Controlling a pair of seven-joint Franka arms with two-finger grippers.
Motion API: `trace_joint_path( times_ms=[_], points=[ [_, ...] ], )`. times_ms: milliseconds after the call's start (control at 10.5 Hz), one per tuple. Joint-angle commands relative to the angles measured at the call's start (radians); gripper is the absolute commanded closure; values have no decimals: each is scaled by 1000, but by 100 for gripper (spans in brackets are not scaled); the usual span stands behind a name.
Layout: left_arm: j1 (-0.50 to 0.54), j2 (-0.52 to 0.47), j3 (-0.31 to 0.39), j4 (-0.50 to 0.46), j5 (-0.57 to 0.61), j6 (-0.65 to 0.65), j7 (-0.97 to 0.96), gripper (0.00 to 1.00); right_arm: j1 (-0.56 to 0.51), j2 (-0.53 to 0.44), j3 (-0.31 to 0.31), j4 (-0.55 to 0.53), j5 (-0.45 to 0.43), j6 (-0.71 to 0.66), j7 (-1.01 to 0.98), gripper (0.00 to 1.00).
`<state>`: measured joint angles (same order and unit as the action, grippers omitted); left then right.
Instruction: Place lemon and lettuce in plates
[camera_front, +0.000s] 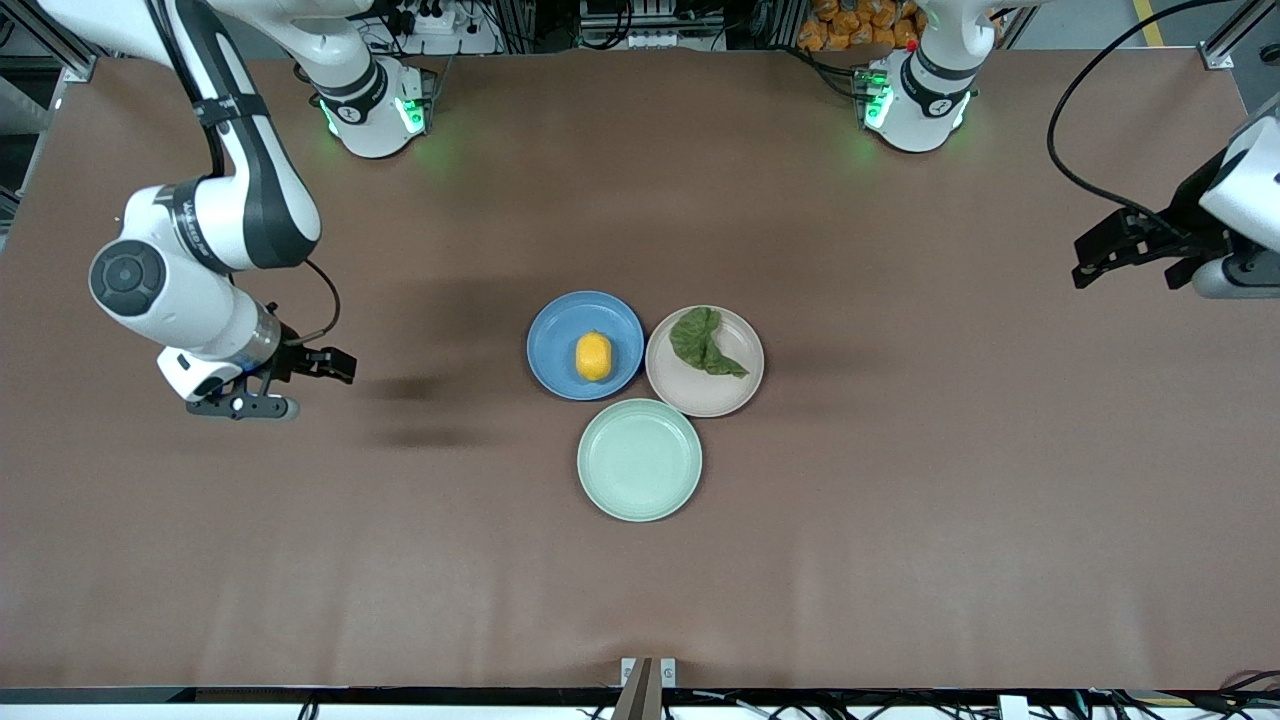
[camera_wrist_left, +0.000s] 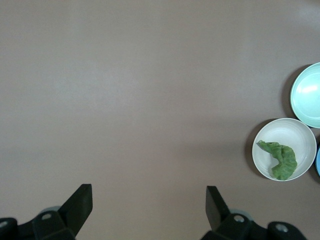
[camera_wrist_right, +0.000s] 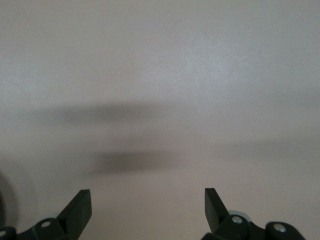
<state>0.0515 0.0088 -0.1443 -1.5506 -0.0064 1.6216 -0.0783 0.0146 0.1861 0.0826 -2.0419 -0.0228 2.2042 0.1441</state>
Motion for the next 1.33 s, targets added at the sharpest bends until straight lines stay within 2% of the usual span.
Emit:
trace_joint_path(
  times_ms=[0,190,380,664,854,1234],
  points=[
    [-31,-27,11,-23,-27,-6,18,0,13,-109,-33,-41,-11,-23,-26,0],
    [-48,-27,11,-23,-27,-40,9,0,16,-146,-62,-8,-9,-61,-78,0],
    [-47,-26,11,-22,-27,-48,20,0,12,-143,-90,141,-9,-209,-127,0],
    [-48,-23,11,-14,-26,-48,20,0,8,-145,-93,257,-8,-357,-127,0],
    [-50,-23,9,-13,-24,-49,14,0,2,-140,-95,400,6,-498,-121,0],
    [-47,-23,6,-9,-21,-48,12,0,-10,-145,-89,480,9,-544,-126,0]
  ],
)
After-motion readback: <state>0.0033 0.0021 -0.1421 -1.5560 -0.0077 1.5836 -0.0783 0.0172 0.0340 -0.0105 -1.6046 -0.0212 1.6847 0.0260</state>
